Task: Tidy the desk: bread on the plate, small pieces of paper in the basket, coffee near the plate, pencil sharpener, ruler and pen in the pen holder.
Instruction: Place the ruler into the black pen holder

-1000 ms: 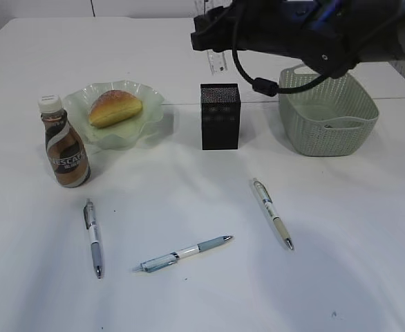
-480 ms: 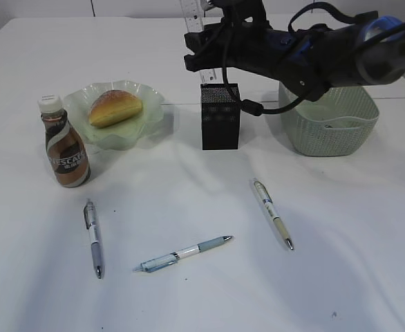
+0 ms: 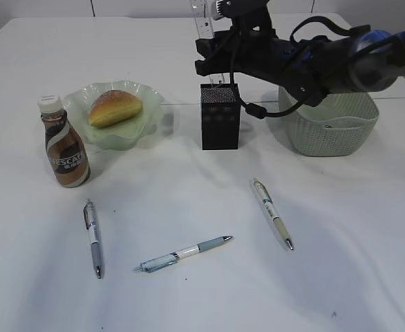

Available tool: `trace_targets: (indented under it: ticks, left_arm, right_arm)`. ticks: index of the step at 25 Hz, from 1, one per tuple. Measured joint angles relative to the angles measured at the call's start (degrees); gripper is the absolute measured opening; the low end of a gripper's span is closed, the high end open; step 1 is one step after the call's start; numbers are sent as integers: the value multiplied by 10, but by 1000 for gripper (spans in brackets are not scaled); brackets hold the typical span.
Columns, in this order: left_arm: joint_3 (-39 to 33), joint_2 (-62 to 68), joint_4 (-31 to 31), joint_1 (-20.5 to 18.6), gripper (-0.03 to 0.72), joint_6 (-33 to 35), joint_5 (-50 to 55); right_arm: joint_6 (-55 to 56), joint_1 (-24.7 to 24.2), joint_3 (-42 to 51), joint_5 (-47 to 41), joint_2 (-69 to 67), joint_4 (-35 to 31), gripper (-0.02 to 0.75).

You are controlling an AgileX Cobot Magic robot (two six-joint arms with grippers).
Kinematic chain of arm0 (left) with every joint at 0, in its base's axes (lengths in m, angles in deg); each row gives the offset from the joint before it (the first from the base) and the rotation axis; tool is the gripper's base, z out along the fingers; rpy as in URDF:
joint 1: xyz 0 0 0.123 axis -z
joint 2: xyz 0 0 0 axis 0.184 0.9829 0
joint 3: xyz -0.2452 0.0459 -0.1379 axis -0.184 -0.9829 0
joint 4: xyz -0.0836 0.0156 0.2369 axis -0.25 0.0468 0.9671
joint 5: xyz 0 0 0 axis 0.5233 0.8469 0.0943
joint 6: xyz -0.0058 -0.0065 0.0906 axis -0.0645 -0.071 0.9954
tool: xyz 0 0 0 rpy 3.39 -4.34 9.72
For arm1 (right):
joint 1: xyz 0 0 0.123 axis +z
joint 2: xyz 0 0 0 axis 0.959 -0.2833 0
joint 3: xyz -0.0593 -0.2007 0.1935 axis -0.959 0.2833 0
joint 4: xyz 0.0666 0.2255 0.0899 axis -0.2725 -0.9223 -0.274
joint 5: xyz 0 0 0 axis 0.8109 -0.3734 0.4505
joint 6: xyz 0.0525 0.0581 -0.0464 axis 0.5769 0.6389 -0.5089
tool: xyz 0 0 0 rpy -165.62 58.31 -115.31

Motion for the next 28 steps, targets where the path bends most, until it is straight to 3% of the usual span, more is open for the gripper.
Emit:
trace_targets:
  ticks: [28]
  left_arm:
    - [0, 3, 0, 0, 347, 0, -20]
  right_arm:
    - [-12, -14, -1, 38, -51, -11, 296]
